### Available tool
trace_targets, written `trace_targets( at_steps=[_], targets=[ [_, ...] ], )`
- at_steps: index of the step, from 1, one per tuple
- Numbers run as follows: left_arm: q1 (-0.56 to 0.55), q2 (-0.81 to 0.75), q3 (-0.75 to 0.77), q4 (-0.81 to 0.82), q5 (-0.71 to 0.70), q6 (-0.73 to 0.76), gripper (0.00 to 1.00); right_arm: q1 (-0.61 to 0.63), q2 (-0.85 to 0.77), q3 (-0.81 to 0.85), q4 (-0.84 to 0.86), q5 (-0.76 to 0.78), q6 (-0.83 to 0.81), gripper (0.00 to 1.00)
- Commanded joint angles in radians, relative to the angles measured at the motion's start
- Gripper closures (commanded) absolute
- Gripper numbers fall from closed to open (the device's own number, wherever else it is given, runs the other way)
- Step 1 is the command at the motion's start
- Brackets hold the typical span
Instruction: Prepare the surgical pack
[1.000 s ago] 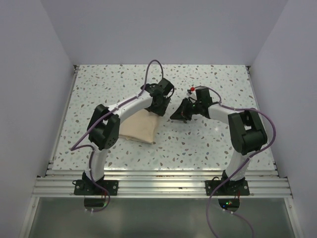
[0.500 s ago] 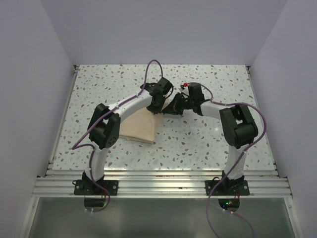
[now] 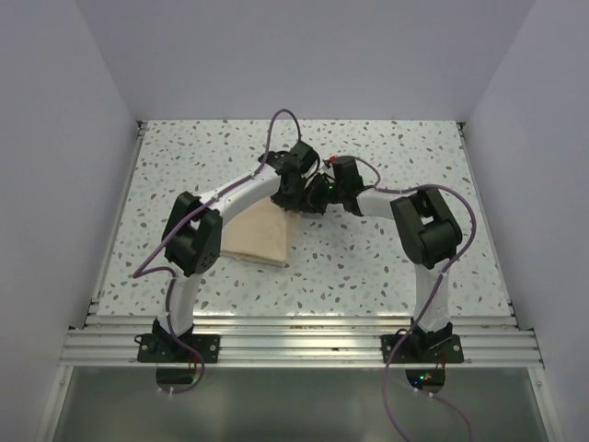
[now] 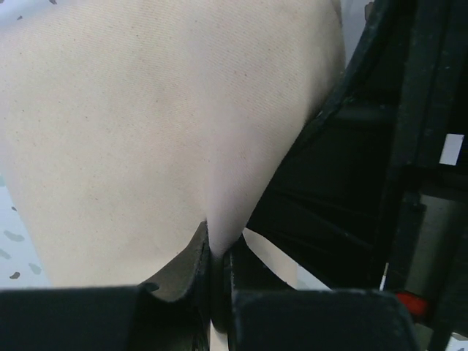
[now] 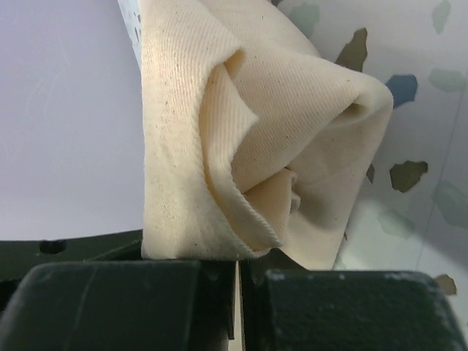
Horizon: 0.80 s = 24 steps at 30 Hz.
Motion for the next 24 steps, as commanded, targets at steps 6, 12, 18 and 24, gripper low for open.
trace_targets(
  at_steps=[6, 12, 18, 24],
  targets=[
    [-0.032, -0.059, 0.048, 0.005, 0.081, 0.02, 1.0, 0.092, 0.104, 0.128, 0.078, 0.189, 0.108, 1.0],
    [-0.042, -0.051, 0.039, 0.015, 0.107, 0.023, 1.0, 0.118, 0.19, 0.208, 0.066, 0.178, 0.127, 1.0],
    [-0.041, -0.057, 0.044, 0.009, 0.081, 0.015, 0.57, 0.108, 0.19, 0.187, 0.088, 0.108, 0.13, 1.0],
    [-0.012, -0.158, -0.002, 0.007, 0.044, -0.015, 0.43, 0.013, 0.051, 0.16, -0.148, 0.057, -0.088, 1.0]
  ],
)
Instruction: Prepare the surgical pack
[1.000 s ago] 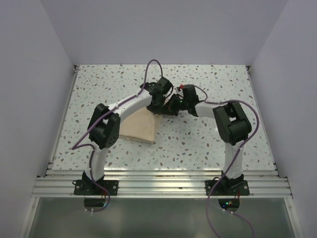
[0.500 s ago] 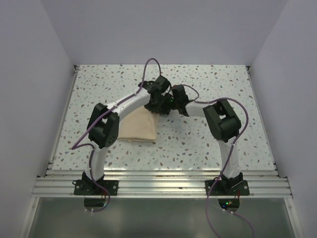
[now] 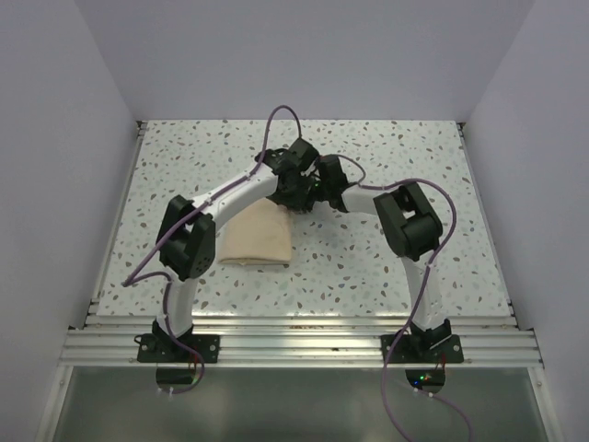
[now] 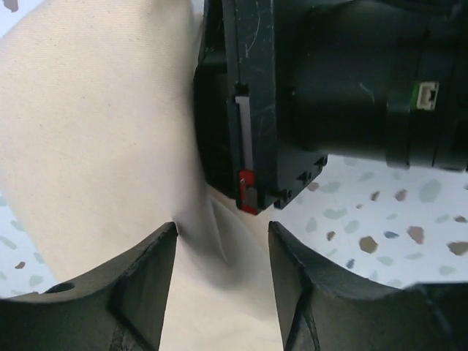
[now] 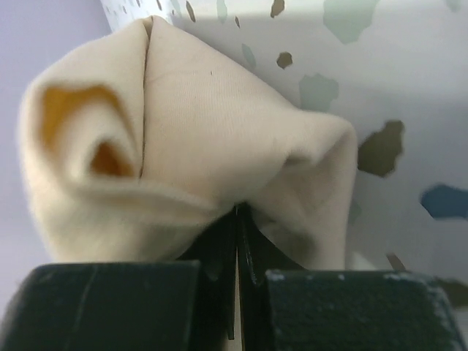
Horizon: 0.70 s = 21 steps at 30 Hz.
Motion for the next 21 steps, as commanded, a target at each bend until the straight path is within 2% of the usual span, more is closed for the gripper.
trace_targets(
  at_steps=[1, 6, 11, 13, 16, 21],
  targets=[
    [0.001, -0.133, -0.015, 0.043, 0.044, -0.026, 0.43, -0.06, -0.137, -0.035, -0.19, -0.019, -0.174, 1.0],
    [0.082, -0.242, -0.064, 0.065, 0.042, -0.058, 0.48, -0.165, -0.277, -0.089, -0.342, -0.032, -0.32, 1.0],
    [0.127, -0.304, -0.139, 0.132, 0.098, -0.061, 0.57, -0.19, -0.26, -0.002, -0.324, -0.158, -0.383, 1.0],
    [0.129, -0.311, -0.185, 0.161, 0.159, -0.061, 0.62, -0.189, -0.22, 0.035, -0.286, -0.206, -0.357, 0.99],
    [0.13, -0.331, -0.276, 0.297, 0.246, -0.084, 0.69, -0.186, -0.176, 0.109, -0.18, -0.255, -0.286, 0.97],
    [0.127, -0.344, -0.401, 0.44, 0.37, -0.161, 0.8, -0.155, -0.044, 0.225, 0.0, -0.35, -0.109, 0.96]
  ],
)
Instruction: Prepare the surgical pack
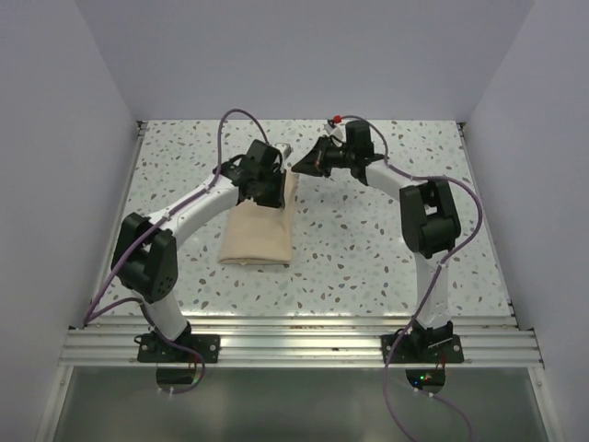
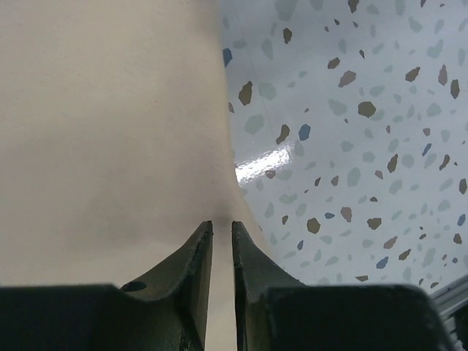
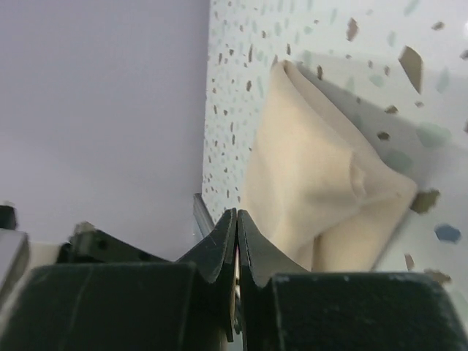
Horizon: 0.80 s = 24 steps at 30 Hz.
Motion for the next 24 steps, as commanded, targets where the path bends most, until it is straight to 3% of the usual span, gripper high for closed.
trace_targets(
  at_steps=[1, 5, 10, 17, 24],
  targets=[
    [-0.002, -0.038, -0.066, 0.202, 0.131, -0.074, 0.81, 0.027, 0.108, 0.101, 0.194, -0.119, 0.144, 0.96],
    [-0.002, -0.063, -0.172, 0.311, 0.192, -0.111, 0.85, 0.064, 0.182, 0.102, 0.265, -0.149, 0.238, 0.96],
    [-0.011, -0.062, -0.27, 0.366, 0.25, -0.126, 0.87, 0.069, 0.204, -0.052, 0.377, -0.157, 0.246, 0.97],
    [-0.015, -0.083, -0.378, 0.279, 0.188, -0.111, 0.91, 0.049, 0.271, -0.05, 0.34, -0.152, 0.175, 0.98],
    [-0.015, -0.199, -0.372, 0.178, 0.168, -0.1, 0.89, 0.044, 0.157, 0.044, 0.022, -0.116, -0.035, 0.98]
  ],
)
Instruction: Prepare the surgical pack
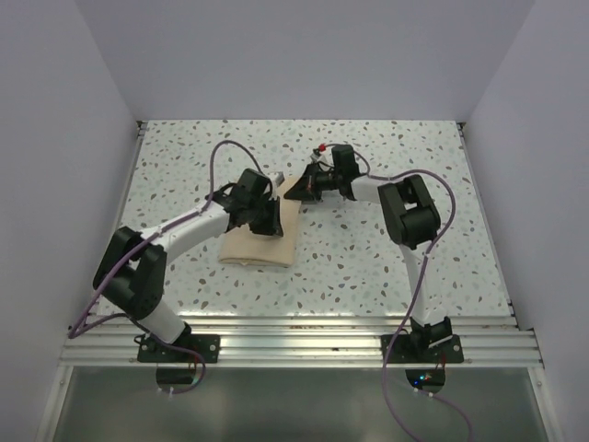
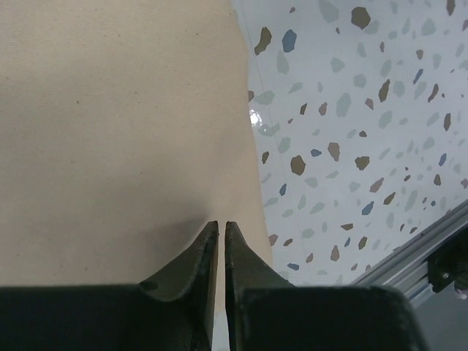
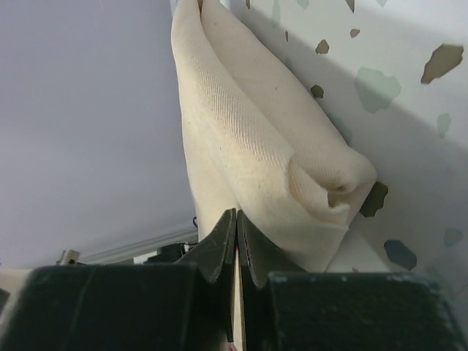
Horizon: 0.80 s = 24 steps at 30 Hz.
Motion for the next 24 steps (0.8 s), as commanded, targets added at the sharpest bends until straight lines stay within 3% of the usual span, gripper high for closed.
trace_targets(
  at_steps=[1, 9, 20, 23, 24],
  targets=[
    [-0.003, -0.123, -0.012, -0.045, -0.014, 0.005, 0.88, -0.004, -0.144, 0.035, -0.201, 0.039, -0.162, 0.97],
    [0.002, -0.236, -0.063, -0.085, -0.11, -0.055, 0.84, 0.058, -0.299, -0.175, -0.22, 0.024, -0.233, 0.97],
    [0.108, -0.325, -0.029, -0.151, -0.136, -0.096, 0.82, 0.061, -0.202, -0.233, -0.07, 0.01, -0.206, 0.98],
    [0.114, -0.362, -0.028, -0.185, -0.155, -0.102, 0.82, 0.062, -0.262, -0.243, -0.122, 0.018, -0.233, 0.98],
    [0.117, -0.386, -0.032, -0.189, -0.155, -0.105, 0.81, 0.062, -0.332, -0.24, -0.249, 0.048, -0.315, 0.98]
  ],
)
